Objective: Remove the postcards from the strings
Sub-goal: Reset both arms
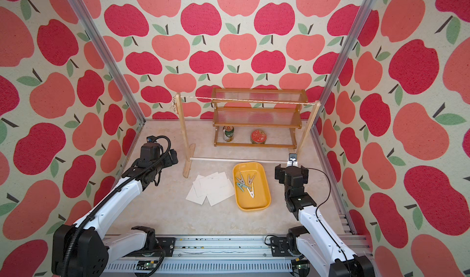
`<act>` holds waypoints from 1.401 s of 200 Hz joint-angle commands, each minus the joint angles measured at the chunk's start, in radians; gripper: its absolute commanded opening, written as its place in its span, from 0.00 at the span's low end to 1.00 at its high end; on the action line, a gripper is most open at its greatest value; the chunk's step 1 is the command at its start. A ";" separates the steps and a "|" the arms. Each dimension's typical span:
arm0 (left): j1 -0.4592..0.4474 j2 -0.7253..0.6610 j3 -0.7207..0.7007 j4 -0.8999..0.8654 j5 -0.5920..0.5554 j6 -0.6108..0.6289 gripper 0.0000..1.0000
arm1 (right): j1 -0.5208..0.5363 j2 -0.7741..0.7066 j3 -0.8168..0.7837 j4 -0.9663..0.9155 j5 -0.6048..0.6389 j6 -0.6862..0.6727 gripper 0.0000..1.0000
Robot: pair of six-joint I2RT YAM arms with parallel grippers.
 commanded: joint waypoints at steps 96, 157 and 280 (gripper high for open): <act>0.185 0.196 -0.270 0.684 -0.077 0.248 1.00 | -0.066 0.604 -0.017 0.784 -0.146 -0.198 0.99; 0.199 0.375 -0.391 1.062 0.057 0.331 0.99 | -0.129 0.687 -0.051 0.905 -0.351 -0.191 0.99; 0.239 0.408 -0.373 1.045 0.115 0.304 0.99 | -0.164 0.670 0.013 0.758 -0.338 -0.141 0.99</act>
